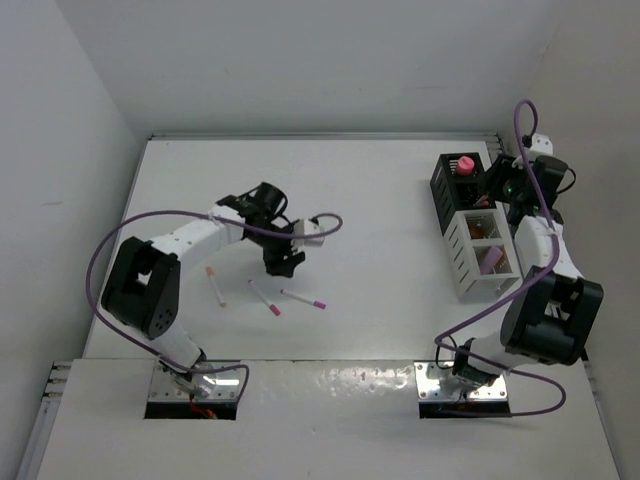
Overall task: Sort the stationery into containers
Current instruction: Place the pen in the storage box, then pick up the pen from the center of the board.
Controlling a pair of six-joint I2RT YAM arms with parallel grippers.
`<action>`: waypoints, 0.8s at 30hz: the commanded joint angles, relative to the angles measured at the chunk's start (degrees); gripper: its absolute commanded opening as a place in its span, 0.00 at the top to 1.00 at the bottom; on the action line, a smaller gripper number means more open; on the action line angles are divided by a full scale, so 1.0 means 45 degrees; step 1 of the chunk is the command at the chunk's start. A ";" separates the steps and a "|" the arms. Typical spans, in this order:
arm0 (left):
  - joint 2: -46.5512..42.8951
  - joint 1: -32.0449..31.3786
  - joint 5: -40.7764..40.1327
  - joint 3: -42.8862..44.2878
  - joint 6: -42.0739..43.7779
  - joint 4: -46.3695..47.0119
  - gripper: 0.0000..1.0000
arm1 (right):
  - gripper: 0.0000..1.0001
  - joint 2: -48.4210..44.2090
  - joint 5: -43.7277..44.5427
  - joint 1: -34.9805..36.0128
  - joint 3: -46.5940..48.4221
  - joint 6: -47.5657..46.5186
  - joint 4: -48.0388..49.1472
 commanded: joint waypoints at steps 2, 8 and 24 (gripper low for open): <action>-0.1432 -0.0731 -0.0432 -0.1953 0.2024 -0.0390 0.40 | 0.51 -0.1131 -0.1635 0.0045 0.0347 0.0296 -0.0914; -0.2176 -0.1571 -0.1877 -0.4202 0.1222 0.2070 0.44 | 0.49 -0.2518 -0.2634 0.0319 -0.0201 0.0648 -0.1909; -0.0458 -0.2821 -0.2445 -0.4690 0.1143 0.3656 0.50 | 0.50 -0.2990 -0.4568 0.0788 -0.0182 0.0629 -0.3417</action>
